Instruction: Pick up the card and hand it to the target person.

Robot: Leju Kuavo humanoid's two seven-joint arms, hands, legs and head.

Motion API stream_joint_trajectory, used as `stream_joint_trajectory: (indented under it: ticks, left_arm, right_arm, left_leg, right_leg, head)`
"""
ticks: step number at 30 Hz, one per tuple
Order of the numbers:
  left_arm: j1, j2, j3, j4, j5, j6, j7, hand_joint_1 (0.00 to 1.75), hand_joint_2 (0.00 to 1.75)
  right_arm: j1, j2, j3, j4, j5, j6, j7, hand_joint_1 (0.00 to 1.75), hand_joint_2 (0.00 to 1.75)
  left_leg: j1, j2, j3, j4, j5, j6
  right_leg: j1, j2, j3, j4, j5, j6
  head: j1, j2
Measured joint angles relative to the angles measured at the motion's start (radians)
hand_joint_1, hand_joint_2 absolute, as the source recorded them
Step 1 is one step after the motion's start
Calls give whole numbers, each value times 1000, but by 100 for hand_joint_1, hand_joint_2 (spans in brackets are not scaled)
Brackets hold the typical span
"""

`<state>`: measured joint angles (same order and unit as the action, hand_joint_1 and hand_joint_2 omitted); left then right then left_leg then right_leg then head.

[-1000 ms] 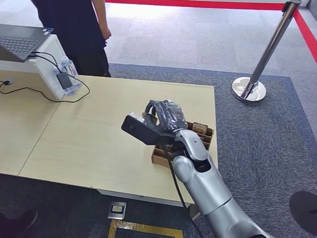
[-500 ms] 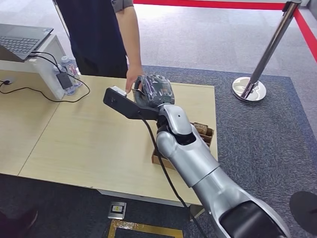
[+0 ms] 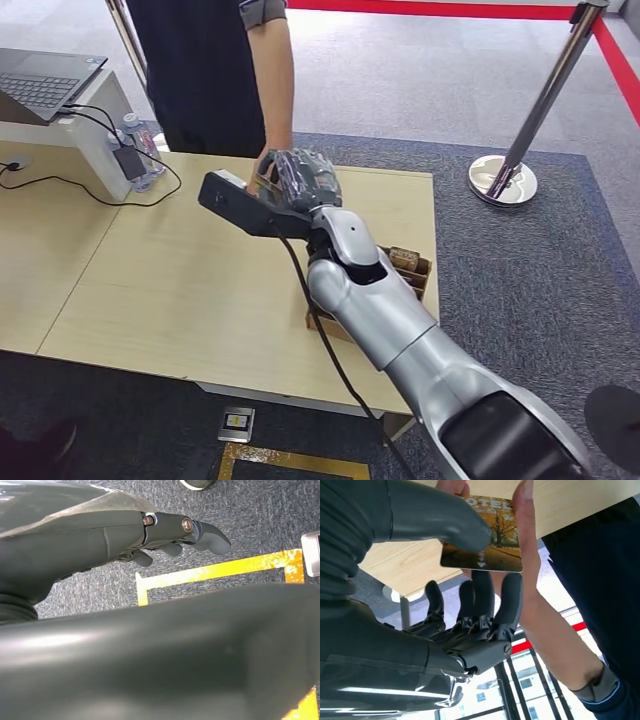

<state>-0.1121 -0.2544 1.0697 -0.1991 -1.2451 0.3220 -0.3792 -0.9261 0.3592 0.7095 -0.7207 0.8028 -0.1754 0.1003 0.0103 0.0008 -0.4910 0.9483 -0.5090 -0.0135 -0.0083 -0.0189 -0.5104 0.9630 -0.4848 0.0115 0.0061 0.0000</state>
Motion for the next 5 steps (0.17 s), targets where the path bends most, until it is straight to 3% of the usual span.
stream_joint_trajectory:
  ticks: [5]
  left_arm:
    - [0,0,-3,0,0,0,0,0,0]
  right_arm:
    - [0,2,4,10,-5,-2,0,0,175]
  left_leg:
    - [0,0,0,0,0,0]
  right_leg:
    - [0,0,0,0,0,0]
  head:
    - [0,0]
